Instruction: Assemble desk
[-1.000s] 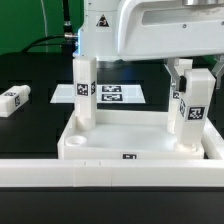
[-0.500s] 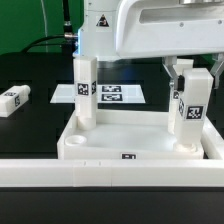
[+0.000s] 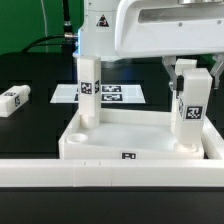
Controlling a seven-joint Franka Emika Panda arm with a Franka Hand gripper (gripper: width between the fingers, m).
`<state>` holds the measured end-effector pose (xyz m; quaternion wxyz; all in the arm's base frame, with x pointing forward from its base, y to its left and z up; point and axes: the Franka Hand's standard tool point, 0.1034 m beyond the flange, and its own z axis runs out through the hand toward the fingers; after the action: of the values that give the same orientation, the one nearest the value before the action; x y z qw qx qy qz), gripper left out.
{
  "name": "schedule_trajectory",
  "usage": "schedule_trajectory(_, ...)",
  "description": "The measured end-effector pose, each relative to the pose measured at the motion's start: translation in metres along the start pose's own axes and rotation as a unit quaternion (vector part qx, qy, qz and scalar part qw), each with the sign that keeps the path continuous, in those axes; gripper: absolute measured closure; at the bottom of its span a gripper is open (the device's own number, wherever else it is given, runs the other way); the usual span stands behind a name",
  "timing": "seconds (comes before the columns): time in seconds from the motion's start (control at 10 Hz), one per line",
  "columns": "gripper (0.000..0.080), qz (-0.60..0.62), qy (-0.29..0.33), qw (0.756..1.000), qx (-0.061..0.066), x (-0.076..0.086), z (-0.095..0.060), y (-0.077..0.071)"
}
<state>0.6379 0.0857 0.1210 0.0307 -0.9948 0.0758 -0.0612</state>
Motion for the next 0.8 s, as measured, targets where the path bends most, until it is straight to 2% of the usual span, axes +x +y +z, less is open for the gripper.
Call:
schedule_trajectory(0.4, 0.0509, 0.19, 0.024, 0.981, 0.008, -0.0031, 0.0028, -0.0058)
schedule_trajectory(0.8, 0.0509, 0.35, 0.019, 0.936, 0.011, -0.0046, 0.0041, -0.0067)
